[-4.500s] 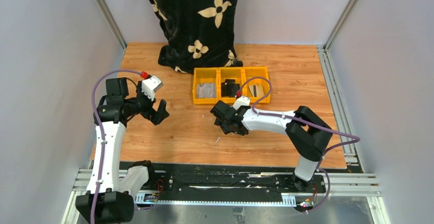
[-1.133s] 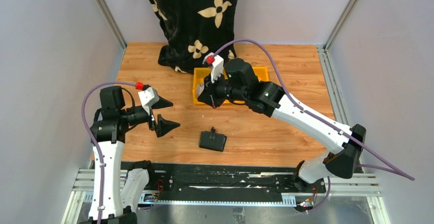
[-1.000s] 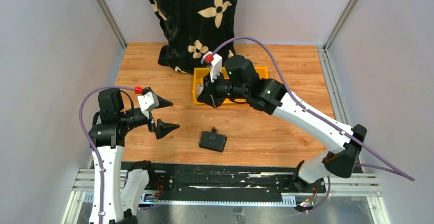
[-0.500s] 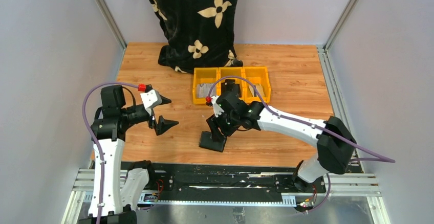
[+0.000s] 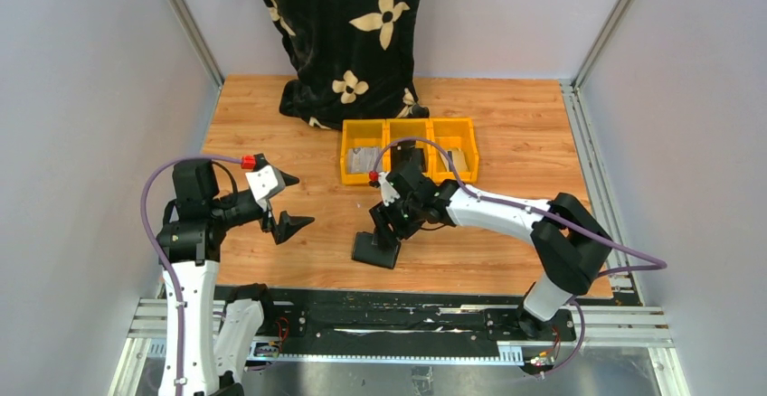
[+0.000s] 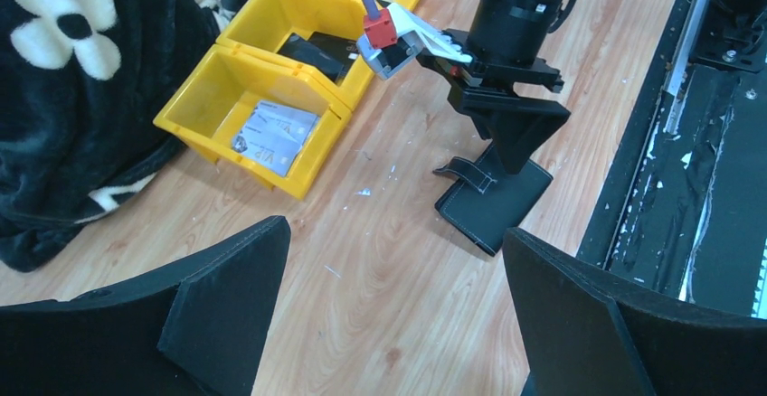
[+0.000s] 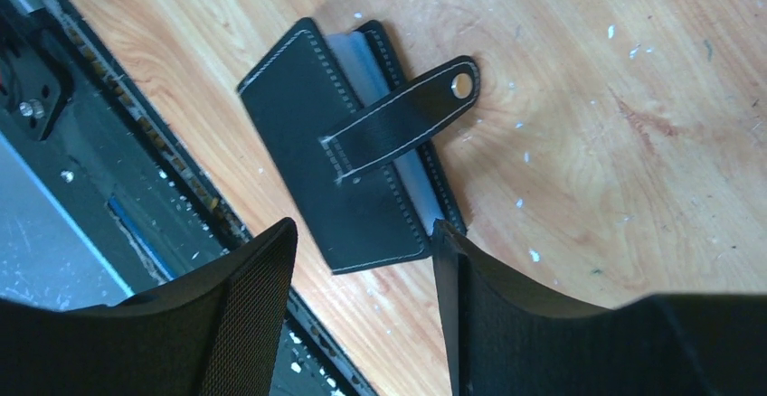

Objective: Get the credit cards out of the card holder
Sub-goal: Open the card holder at the center of the board.

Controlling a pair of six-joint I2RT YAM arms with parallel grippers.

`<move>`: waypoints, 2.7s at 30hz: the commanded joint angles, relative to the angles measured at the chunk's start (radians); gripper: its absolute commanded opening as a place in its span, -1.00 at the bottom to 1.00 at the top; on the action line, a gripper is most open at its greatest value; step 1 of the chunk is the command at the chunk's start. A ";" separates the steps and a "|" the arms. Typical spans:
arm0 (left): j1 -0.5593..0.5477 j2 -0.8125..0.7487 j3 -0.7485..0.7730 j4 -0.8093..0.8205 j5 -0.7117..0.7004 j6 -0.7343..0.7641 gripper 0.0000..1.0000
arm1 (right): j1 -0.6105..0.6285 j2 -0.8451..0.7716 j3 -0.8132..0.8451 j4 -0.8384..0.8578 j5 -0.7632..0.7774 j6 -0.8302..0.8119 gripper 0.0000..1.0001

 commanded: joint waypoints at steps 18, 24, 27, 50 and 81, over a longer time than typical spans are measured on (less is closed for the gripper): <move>0.004 -0.021 0.016 0.007 -0.046 -0.008 1.00 | -0.063 0.009 -0.128 0.208 -0.241 0.072 -0.44; 0.004 -0.023 0.016 0.006 -0.058 -0.020 1.00 | -0.063 0.010 -0.166 0.277 -0.310 0.139 -0.77; 0.004 -0.027 0.021 0.006 -0.062 -0.040 1.00 | -0.062 0.003 -0.182 0.356 -0.348 0.199 -1.00; -0.022 -0.104 0.092 0.123 -0.060 -0.274 1.00 | 0.226 0.025 0.663 -0.193 0.746 0.865 -1.00; -0.119 -0.221 -0.187 0.407 -0.213 -0.352 0.23 | 0.352 0.002 0.665 0.037 0.725 0.988 -1.00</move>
